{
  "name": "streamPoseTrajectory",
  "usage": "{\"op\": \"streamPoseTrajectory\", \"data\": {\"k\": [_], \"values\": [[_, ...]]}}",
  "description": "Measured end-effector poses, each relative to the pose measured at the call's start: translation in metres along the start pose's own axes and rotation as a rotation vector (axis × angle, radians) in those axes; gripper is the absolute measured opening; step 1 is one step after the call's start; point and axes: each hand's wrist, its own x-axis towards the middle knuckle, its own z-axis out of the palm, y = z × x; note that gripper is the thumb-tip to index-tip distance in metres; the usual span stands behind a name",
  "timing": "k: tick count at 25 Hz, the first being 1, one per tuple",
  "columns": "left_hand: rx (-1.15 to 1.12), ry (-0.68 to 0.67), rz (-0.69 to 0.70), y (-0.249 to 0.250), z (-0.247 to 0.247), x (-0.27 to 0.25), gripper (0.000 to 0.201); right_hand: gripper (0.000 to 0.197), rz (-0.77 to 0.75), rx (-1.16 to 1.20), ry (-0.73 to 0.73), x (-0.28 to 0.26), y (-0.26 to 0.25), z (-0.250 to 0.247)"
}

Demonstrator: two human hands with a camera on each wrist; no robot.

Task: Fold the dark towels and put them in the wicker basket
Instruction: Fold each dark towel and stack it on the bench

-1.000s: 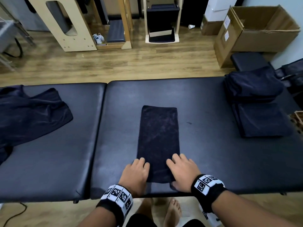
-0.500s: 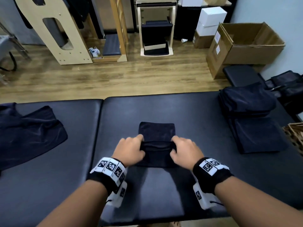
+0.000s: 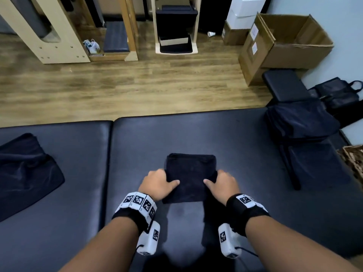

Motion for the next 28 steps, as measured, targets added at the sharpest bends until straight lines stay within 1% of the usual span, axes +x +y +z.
{"op": "streamPoseTrajectory", "data": {"k": [3, 5, 7, 10, 12, 14, 17, 19, 20, 21, 23, 24, 26, 27, 28], "values": [[-0.158, -0.003, -0.033, 0.0, 0.012, 0.012, 0.051, 0.04, 0.097, 0.206, 0.018, 0.006, -0.007, 0.0], [-0.213, 0.01, -0.041, 0.0, 0.017, 0.014, 0.047, 0.03, 0.111, 0.222, -0.025, 0.005, -0.01, -0.004], [-0.277, -0.011, -0.044, 0.0, 0.023, 0.011, 0.038, 0.024, 0.115, 0.22, -0.069, 0.001, -0.003, -0.008], [-0.364, -0.096, -0.023, 0.005, 0.036, -0.003, 0.024, 0.024, 0.121, 0.221, -0.118, -0.006, 0.025, -0.009], [-0.355, -0.148, -0.008, 0.019, 0.052, -0.017, 0.023, 0.025, 0.114, 0.23, -0.152, -0.014, 0.051, -0.015], [-0.365, -0.168, 0.007, 0.042, 0.071, -0.03, 0.021, 0.023, 0.11, 0.293, -0.158, -0.019, 0.083, -0.026], [-0.462, -0.197, 0.026, 0.091, 0.099, -0.045, 0.014, 0.02, 0.102, 0.386, -0.149, -0.022, 0.136, -0.051], [-0.522, -0.225, 0.029, 0.14, 0.119, -0.05, 0.009, 0.024, 0.076, 0.415, -0.121, -0.012, 0.18, -0.081], [-0.549, -0.218, 0.014, 0.167, 0.13, -0.054, 0.011, 0.025, 0.054, 0.423, -0.111, -0.005, 0.203, -0.099], [-0.582, -0.197, 0.001, 0.195, 0.138, -0.054, 0.017, 0.024, 0.025, 0.435, -0.094, 0.004, 0.224, -0.119], [-0.679, -0.151, -0.014, 0.248, 0.151, -0.057, 0.035, 0.019, -0.025, 0.432, -0.037, 0.018, 0.262, -0.164], [-0.726, -0.131, -0.002, 0.276, 0.153, -0.059, 0.038, 0.018, -0.05, 0.426, 0.001, 0.023, 0.276, -0.189], [-0.792, -0.1, 0.035, 0.325, 0.156, -0.059, 0.025, 0.018, -0.09, 0.403, 0.091, 0.037, 0.3, -0.23], [-0.802, -0.081, 0.055, 0.351, 0.158, -0.057, 0.021, 0.018, -0.107, 0.406, 0.136, 0.046, 0.31, -0.25], [-0.818, -0.041, 0.069, 0.375, 0.16, -0.053, 0.022, 0.017, -0.119, 0.416, 0.175, 0.058, 0.32, -0.266]]}}
